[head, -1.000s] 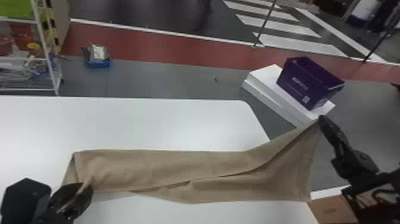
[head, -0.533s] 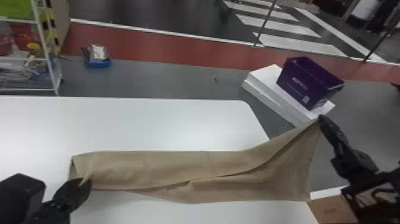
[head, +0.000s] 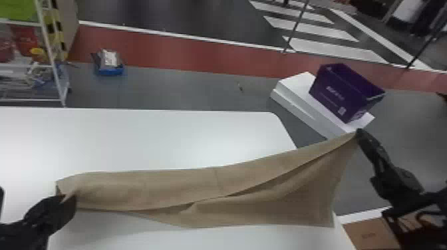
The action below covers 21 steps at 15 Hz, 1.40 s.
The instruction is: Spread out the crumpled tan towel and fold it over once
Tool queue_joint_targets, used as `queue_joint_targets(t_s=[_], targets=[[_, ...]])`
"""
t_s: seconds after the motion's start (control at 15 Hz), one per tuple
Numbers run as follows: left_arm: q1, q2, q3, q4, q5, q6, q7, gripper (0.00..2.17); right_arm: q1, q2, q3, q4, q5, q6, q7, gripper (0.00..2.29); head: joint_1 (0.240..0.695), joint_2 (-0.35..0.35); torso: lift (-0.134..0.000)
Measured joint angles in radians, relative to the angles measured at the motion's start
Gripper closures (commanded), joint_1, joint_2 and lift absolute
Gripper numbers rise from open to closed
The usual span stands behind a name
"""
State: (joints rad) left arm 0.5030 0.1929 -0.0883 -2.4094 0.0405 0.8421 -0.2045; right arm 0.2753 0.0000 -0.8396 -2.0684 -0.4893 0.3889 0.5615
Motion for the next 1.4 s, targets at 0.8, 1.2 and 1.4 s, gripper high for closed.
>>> queue_joint_targets(t_s=[0.8,1.2,1.4], targets=[[-0.007,0.0,-0.019,0.095,-0.02,-0.009,0.0,0.52,0.017,0.0,0.001,0.001,-0.007,-0.008,0.013,1.77,0.695,-0.35,-0.124],[0.053,0.014,0.014,0.087,-0.027,-0.043,-0.022,0.82,0.014,0.0,0.0,0.02,-0.004,-0.021,0.014,1.77,0.695,-0.35,-0.124],[0.056,0.019,0.016,0.089,-0.028,-0.041,-0.022,0.8,0.01,0.0,0.003,0.021,-0.003,-0.021,0.013,1.77,0.695,-0.35,-0.124]])
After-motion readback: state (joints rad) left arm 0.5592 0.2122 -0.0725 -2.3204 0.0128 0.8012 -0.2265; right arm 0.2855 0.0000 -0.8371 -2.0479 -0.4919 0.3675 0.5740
